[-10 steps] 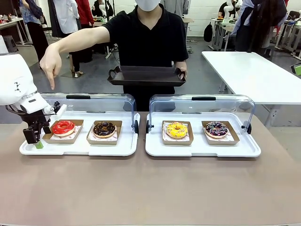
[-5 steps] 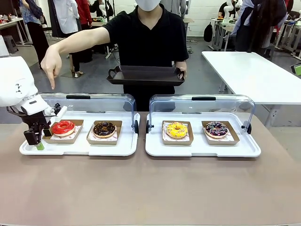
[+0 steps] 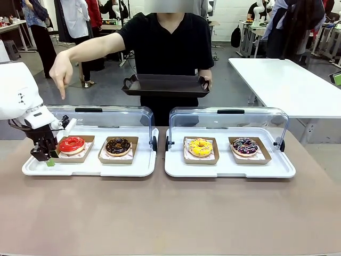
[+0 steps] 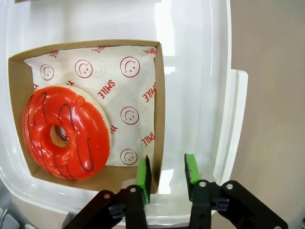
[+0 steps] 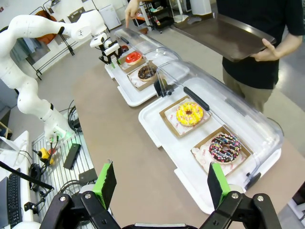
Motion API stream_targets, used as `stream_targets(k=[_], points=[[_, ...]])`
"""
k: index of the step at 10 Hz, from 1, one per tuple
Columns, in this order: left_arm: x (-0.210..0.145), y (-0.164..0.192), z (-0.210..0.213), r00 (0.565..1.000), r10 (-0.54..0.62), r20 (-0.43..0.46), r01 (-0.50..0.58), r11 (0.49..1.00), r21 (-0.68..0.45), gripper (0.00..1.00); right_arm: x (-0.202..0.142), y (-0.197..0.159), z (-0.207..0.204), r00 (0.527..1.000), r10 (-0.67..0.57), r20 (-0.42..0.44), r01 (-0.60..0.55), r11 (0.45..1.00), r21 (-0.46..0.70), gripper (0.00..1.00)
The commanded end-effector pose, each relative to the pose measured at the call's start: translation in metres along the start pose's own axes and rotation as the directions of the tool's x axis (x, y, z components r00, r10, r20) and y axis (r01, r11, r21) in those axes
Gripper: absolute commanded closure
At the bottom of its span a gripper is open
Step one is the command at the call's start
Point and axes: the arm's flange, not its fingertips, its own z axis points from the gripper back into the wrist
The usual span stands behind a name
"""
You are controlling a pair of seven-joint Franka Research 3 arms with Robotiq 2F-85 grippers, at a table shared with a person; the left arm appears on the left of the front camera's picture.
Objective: Provide the desired donut to the person.
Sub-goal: Pick up and lift the Paper togo box containing the Donut pointed at by the person.
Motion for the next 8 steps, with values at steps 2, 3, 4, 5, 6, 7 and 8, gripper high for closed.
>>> stream_targets(k=[2,3,4,5,6,7,8], points=[[-0.003,0.004,-0.002,1.0,-0.011,0.022,0.011,1.0,0.009,1.0,0.0,0.0,0.001,1.0,-0.002,0.014,0.002,1.0,0.005,0.0],[-0.003,0.004,-0.002,1.0,-0.01,0.021,0.009,1.0,0.008,1.0,0.0,0.0,0.001,1.0,-0.002,0.014,0.002,1.0,0.005,0.0],[-0.004,0.005,-0.003,1.0,-0.01,0.02,0.009,1.0,0.008,1.0,0.0,0.0,0.001,1.0,-0.002,0.014,0.002,1.0,0.005,0.0],[-0.004,0.005,-0.002,1.0,-0.009,0.02,0.009,1.0,0.011,1.0,0.0,0.0,0.001,1.0,-0.002,0.014,0.002,1.0,0.005,0.0],[-0.004,0.005,-0.001,1.0,-0.009,0.023,0.009,1.0,0.016,1.0,0.0,0.0,0.001,1.0,-0.002,0.014,0.002,1.0,0.005,0.0],[-0.004,0.003,0.001,1.0,-0.015,0.024,0.015,1.0,0.017,1.0,0.0,0.0,0.001,1.0,-0.002,0.014,0.002,1.0,0.005,0.0],[-0.001,-0.004,0.008,0.999,-0.033,0.008,0.033,0.999,0.0,1.0,0.0,0.0,0.001,1.0,-0.002,0.014,0.002,1.0,0.005,0.0]])
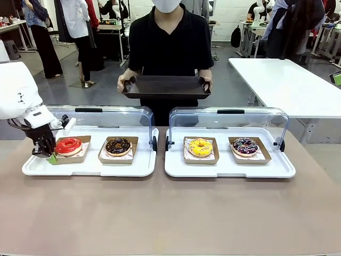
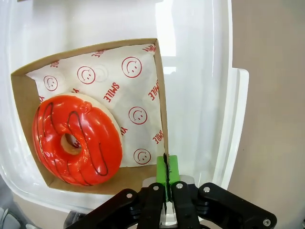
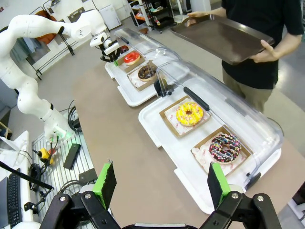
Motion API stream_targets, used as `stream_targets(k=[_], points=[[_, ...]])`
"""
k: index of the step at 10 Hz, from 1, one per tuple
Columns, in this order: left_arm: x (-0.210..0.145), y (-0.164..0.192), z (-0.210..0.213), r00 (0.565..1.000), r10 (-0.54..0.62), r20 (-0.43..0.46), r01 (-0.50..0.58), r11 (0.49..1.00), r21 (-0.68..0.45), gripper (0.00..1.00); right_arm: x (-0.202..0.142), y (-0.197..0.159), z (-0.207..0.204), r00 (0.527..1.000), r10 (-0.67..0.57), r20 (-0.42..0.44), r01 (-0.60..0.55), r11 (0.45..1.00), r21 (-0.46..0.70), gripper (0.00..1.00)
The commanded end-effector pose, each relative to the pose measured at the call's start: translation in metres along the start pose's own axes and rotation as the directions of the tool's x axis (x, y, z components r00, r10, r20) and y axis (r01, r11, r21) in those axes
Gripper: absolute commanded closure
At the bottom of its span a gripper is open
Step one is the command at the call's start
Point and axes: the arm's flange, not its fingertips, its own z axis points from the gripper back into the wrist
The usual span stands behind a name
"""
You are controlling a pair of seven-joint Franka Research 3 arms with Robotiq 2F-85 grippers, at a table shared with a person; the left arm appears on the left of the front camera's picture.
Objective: Provide the desired donut to the person.
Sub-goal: Pick up and lift the Paper togo box containing the Donut pointed at by the person.
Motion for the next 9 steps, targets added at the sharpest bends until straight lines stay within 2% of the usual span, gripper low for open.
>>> stream_targets(k=[1,2,3,5,9], points=[[0.006,-0.022,0.021,0.996,-0.079,-0.035,0.077,0.996,-0.044,1.0,0.0,0.0,0.001,1.0,-0.002,0.014,0.002,1.0,0.005,0.0],[0.017,-0.047,0.046,0.993,-0.1,-0.056,0.098,0.994,-0.043,1.0,0.0,0.0,0.001,1.0,-0.002,0.014,0.002,1.0,0.005,0.0],[0.028,-0.077,0.083,0.99,-0.141,-0.023,0.14,0.99,-0.017,1.0,0.0,0.0,0.001,1.0,-0.002,0.014,0.002,1.0,0.005,0.0],[0.042,-0.116,0.137,0.991,-0.113,-0.071,0.114,0.994,0.002,1.0,0.0,0.0,0.001,1.0,-0.002,0.014,0.002,1.0,0.005,0.0],[0.071,-0.168,0.215,0.985,-0.067,-0.157,0.083,0.992,0.099,1.0,0.0,0.0,0.001,1.0,-0.002,0.014,0.002,1.0,0.005,0.0]])
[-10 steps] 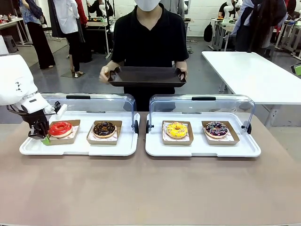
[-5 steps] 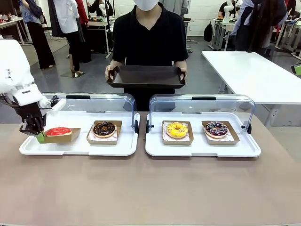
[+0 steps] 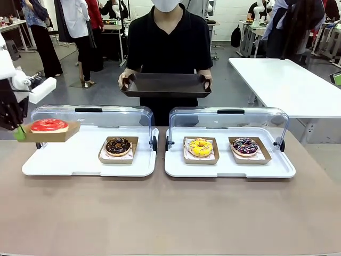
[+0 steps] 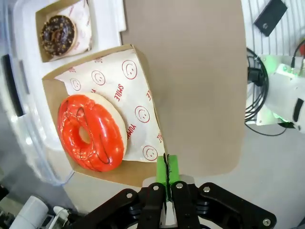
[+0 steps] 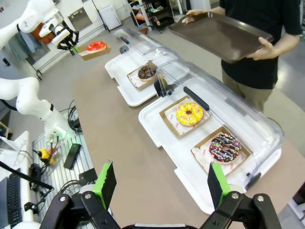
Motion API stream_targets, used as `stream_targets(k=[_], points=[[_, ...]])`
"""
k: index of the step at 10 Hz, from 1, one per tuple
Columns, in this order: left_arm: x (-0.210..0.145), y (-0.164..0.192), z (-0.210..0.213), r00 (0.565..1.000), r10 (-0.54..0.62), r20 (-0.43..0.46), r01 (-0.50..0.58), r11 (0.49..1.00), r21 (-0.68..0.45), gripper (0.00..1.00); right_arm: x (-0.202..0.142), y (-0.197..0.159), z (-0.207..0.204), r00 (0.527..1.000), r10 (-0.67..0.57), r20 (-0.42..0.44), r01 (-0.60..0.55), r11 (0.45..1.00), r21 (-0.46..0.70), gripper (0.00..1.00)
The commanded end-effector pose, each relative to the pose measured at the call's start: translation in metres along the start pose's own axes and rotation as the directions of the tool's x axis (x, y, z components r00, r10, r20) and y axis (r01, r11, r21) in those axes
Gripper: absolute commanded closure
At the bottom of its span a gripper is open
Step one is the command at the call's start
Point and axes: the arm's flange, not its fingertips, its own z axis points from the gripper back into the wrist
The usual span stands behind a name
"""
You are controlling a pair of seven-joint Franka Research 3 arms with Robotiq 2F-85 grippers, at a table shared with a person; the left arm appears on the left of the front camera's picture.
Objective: Provide the desired donut to the person.
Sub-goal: Pick up and lift the Paper togo box containing the Donut pointed at by the person.
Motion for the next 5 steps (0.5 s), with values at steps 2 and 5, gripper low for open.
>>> stream_targets(k=[2,5], points=[[0.011,-0.003,0.025,0.998,0.048,-0.037,-0.047,0.998,0.043,1.0,0.0,0.0,0.001,1.0,-0.001,0.014,0.001,1.0,0.005,0.0],[0.008,0.009,0.029,0.997,0.071,-0.009,-0.071,0.997,0.039,1.0,0.0,0.0,0.001,1.0,-0.001,0.014,0.001,1.0,0.005,0.0]])
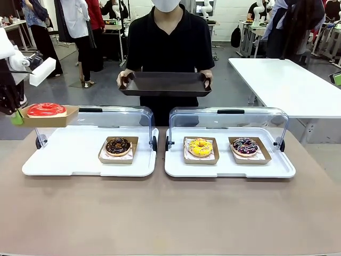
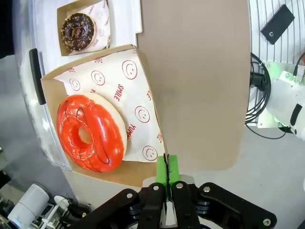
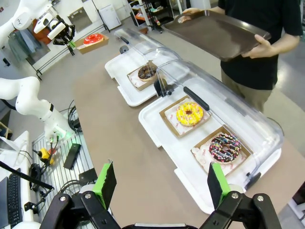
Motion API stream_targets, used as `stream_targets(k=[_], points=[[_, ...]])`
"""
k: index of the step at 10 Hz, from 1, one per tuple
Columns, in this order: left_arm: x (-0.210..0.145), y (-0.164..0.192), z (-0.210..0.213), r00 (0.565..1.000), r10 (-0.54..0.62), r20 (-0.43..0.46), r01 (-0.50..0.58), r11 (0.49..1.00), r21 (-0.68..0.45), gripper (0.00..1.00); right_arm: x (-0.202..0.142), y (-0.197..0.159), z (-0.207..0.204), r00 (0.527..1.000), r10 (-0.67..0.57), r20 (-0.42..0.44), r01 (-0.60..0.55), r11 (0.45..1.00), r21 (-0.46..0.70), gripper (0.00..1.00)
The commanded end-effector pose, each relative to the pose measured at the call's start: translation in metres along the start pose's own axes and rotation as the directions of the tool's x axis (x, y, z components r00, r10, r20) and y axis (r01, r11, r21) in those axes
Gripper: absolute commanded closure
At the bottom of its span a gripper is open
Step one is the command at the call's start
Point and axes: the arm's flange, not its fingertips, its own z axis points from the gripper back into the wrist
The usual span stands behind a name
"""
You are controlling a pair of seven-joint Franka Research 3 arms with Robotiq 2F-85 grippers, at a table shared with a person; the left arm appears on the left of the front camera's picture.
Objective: Provide the desired donut to the person.
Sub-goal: Place the picked Paper togo box onto the Handle tray extended by the person.
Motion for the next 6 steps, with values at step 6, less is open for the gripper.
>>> stream_targets(k=[6], points=[[0.0,0.0,0.0,1.0,0.0,0.0,0.0,1.0,0.0,1.0,0.0,0.0,0.001,1.0,-0.001,0.014,0.001,1.0,0.005,0.0]])
